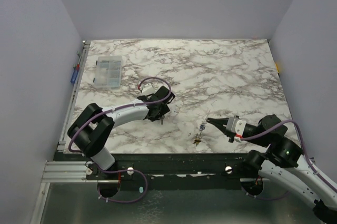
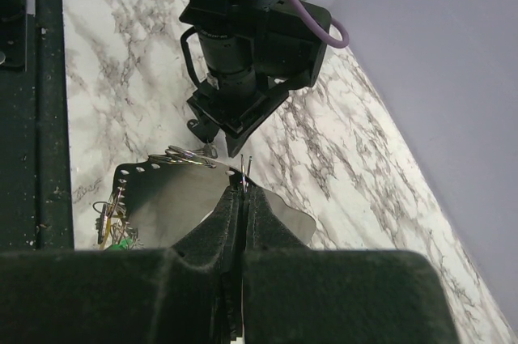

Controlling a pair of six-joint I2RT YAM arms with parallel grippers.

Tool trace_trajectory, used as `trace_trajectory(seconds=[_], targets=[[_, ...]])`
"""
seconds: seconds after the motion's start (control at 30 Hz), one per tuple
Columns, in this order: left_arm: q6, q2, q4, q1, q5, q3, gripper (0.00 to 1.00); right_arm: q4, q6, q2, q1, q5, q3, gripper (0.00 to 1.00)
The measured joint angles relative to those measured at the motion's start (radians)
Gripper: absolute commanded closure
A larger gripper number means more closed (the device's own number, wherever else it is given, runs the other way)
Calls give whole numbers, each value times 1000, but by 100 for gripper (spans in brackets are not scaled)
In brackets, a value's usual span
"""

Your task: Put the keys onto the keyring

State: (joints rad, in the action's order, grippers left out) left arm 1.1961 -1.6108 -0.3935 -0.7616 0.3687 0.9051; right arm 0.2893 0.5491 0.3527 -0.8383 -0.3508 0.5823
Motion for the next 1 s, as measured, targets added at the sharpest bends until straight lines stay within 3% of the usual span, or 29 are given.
trace_trajectory(seconds=[0.63, 1.0], targets=[[45, 40, -7, -42, 32, -26, 56, 0, 0, 0, 0, -1, 0, 99], [61, 65, -8, -46, 70, -43, 46, 1, 0, -2, 0, -1, 0, 99]])
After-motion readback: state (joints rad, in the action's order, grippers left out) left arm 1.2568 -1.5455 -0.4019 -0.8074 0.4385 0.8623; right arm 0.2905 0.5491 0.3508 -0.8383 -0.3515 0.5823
